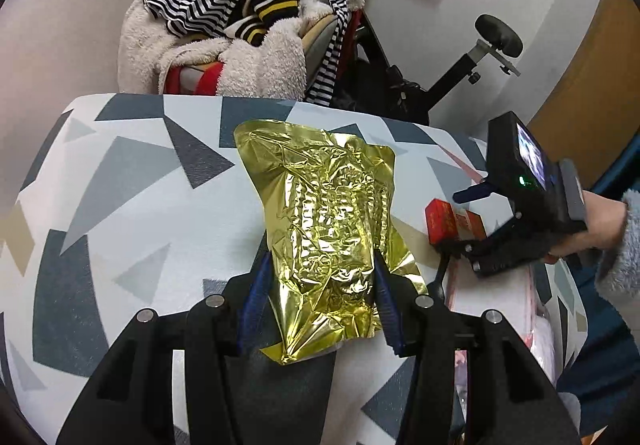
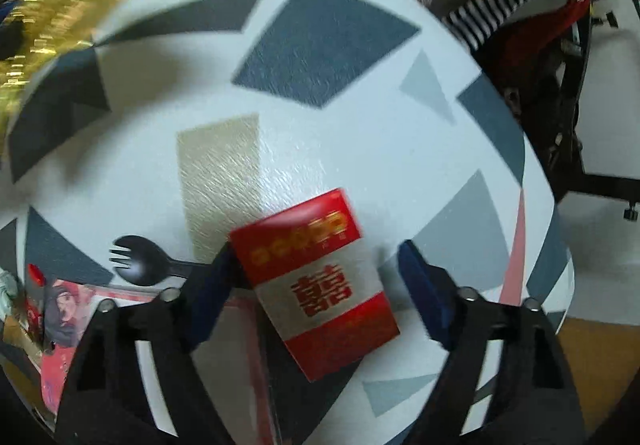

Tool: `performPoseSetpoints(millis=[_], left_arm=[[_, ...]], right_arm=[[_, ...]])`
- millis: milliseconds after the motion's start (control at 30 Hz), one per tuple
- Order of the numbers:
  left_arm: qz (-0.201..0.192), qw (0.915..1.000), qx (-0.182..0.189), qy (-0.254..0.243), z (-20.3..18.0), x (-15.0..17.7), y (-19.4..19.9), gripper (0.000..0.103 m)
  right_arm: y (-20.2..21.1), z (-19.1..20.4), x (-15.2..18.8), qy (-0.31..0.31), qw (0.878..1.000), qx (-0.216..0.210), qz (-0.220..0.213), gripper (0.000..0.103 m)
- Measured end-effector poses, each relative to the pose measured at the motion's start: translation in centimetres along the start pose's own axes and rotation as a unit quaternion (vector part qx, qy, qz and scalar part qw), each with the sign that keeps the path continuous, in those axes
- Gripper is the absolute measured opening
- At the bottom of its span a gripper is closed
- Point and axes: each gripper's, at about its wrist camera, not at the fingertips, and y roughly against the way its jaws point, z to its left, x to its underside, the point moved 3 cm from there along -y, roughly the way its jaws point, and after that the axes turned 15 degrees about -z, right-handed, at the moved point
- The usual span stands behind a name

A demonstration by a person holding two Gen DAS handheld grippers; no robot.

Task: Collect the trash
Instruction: 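Grasp the gold foil packet with the left tool while the right tool grasps the red-and-white box, then carry both items over the brown bin and open the right tool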

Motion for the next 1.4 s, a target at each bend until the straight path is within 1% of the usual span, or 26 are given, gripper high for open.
performPoseSetpoints(millis=[67, 100, 133, 167, 233, 267, 333, 367, 433, 533, 633, 800, 867, 1000, 1133, 1300, 1400], left_arm=[[-0.006, 1.0000, 0.001, -0.004, -0.1, 0.1, 0.8, 0.048], [-0.008, 1.0000, 0.001, -0.006, -0.1, 0.1, 1.1, 0.048], [-0.010, 0.9999, 0.000, -0.007, -0.1, 0.0, 1.4, 0.048], [-0.013, 0.9999, -0.001, -0.009, -0.2, -0.1, 1.8, 0.048], [-0.019, 0.9997, -0.003, -0.012, -0.5, -0.3, 2.5, 0.048], [-0.023, 0.9996, -0.004, -0.015, -0.8, -0.4, 3.0, 0.048], [-0.026, 0.9995, -0.005, -0.018, -1.3, -0.5, 3.8, 0.048], [-0.028, 0.9994, -0.004, -0.020, -1.7, -0.4, 4.3, 0.048], [-0.031, 0.9992, -0.002, -0.025, -2.5, -0.2, 5.3, 0.048], [-0.034, 0.9986, 0.005, -0.039, -4.4, 0.5, 7.3, 0.048], [-0.034, 0.9980, 0.011, -0.053, -6.1, 1.4, 9.0, 0.048], [-0.033, 0.9965, 0.022, -0.073, -9.0, 3.9, 12.5, 0.048], [-0.032, 0.9961, 0.024, -0.078, -9.8, 5.0, 13.8, 0.048], [-0.033, 0.9955, 0.027, -0.085, -11.1, 7.2, 16.4, 0.048], [-0.035, 0.9948, 0.031, -0.091, -12.2, 9.3, 18.5, 0.048], [-0.038, 0.9950, 0.041, -0.083, -13.0, 12.1, 20.6, 0.048], [-0.041, 0.9949, 0.047, -0.079, -13.3, 13.4, 21.6, 0.048]], right_arm=[[1.1, -0.5, -0.4, -0.019, 1.000, -0.001, -0.025, 0.066], [2.2, -0.9, -0.8, -0.032, 0.998, 0.001, -0.050, 0.065], [3.5, -1.5, -1.1, -0.046, 0.996, 0.013, -0.075, 0.065], [4.4, -1.8, -1.2, -0.056, 0.994, 0.019, -0.092, 0.065], [7.8, -2.7, -1.2, -0.086, 0.984, 0.030, -0.155, 0.064], [8.8, -2.9, -1.1, -0.092, 0.980, 0.033, -0.171, 0.064], [11.9, -3.1, -0.3, -0.111, 0.969, 0.044, -0.217, 0.064], [12.7, -3.1, 0.0, -0.114, 0.966, 0.047, -0.227, 0.064], [15.4, -2.7, 1.5, -0.126, 0.956, 0.054, -0.260, 0.064], [18.1, -2.1, 3.7, -0.144, 0.945, 0.050, -0.290, 0.064], [20.2, -0.7, 6.5, -0.154, 0.938, 0.042, -0.308, 0.064], [22.8, 2.9, 10.8, -0.160, 0.932, 0.028, -0.324, 0.064], [23.6, 4.2, 12.2, -0.162, 0.930, 0.025, -0.330, 0.063], [25.3, 7.2, 15.0, -0.171, 0.922, 0.007, -0.347, 0.063], [26.5, 9.9, 17.2, -0.164, 0.920, 0.001, -0.356, 0.063], [27.4, 12.4, 19.4, -0.163, 0.916, -0.010, -0.366, 0.063], [27.7, 13.9, 20.6, -0.159, 0.916, -0.015, -0.368, 0.063]])
